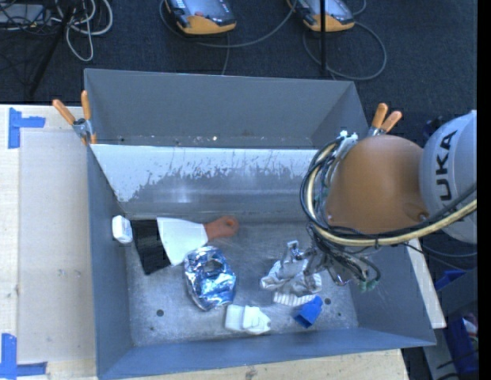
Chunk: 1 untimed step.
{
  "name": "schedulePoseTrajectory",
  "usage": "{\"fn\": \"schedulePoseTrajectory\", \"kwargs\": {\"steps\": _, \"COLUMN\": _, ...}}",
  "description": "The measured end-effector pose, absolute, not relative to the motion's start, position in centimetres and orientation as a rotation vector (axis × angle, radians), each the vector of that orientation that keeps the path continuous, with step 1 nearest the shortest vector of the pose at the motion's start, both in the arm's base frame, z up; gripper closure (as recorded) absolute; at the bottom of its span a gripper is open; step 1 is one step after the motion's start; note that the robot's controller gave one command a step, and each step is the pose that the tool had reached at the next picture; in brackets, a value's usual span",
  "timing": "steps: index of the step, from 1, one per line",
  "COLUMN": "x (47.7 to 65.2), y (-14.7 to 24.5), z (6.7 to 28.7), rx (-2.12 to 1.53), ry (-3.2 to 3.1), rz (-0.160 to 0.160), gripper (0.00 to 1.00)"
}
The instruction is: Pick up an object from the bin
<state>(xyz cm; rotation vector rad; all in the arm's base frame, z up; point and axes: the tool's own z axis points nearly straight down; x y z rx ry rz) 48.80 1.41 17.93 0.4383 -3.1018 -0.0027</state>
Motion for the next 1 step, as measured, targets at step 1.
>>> {"fn": "schedulePoseTrajectory", "kwargs": {"steps": 1, "x": 48.18, "y": 3.28, "z": 24.78, "rx": 0.468, "ry": -3.102, "rz": -0.002, "gripper": 1.00}}
